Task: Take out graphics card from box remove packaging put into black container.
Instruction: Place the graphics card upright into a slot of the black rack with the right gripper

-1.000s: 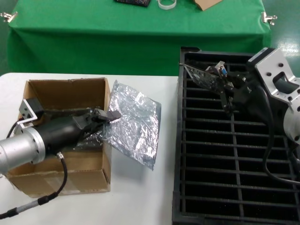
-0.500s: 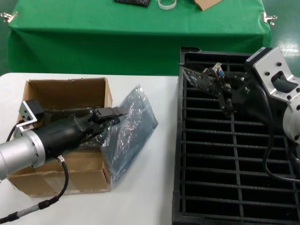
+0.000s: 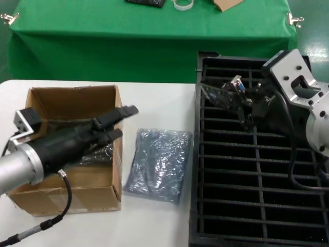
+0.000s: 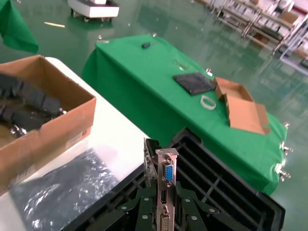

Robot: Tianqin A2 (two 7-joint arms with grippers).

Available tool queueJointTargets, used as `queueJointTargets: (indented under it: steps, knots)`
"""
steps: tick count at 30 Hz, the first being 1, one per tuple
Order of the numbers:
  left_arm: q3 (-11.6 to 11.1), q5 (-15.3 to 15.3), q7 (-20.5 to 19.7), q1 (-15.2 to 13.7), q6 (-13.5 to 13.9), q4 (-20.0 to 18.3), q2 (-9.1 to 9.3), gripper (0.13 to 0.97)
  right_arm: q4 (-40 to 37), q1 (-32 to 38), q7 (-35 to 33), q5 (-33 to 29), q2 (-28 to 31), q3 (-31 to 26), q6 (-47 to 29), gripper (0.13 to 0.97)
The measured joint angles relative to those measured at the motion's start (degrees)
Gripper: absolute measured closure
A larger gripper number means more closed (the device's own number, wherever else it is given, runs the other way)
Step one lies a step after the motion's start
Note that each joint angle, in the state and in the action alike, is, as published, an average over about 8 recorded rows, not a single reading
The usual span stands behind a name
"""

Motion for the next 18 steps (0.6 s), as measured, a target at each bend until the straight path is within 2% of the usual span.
queueJointTargets:
  steps: [3, 4, 7, 11, 14, 18]
  knots:
    - [-2.45, -2.29, 2.38, 1.31, -0.5, -0.86, 0.06, 0.463, -0.11, 2.2, 5.24, 2.04, 3.91, -3.84, -1.12, 0.898]
    - [-3.57, -3.21, 3.5, 1.86, -0.71, -1.22, 0.16, 0.463, -0.27, 3.24, 7.32, 3.15, 5.56, -5.46, -1.38, 0.898]
    - [-7.54, -6.15, 7.67, 3.69, -1.38, -2.47, 0.76, 0.463, -1.49, 7.39, 13.51, 7.7, 10.8, -11.07, -1.84, 0.898]
    - [-13.15, -9.99, 14.15, 6.0, -2.15, -3.94, 2.08, 0.374, -5.95, 15.25, 20.07, 16.18, 16.95, -19.87, -2.11, 0.898]
    - [-16.38, -12.31, 18.3, 7.13, -2.47, -4.47, 3.04, 0.308, -11.05, 21.81, 22.6, 22.81, 19.9, -26.62, -2.18, 0.898]
    - [-19.25, -14.53, 22.57, 8.0, -2.76, -4.58, 3.88, 0.258, -18.53, 29.93, 22.99, 30.17, 21.61, -34.77, -2.21, 0.898]
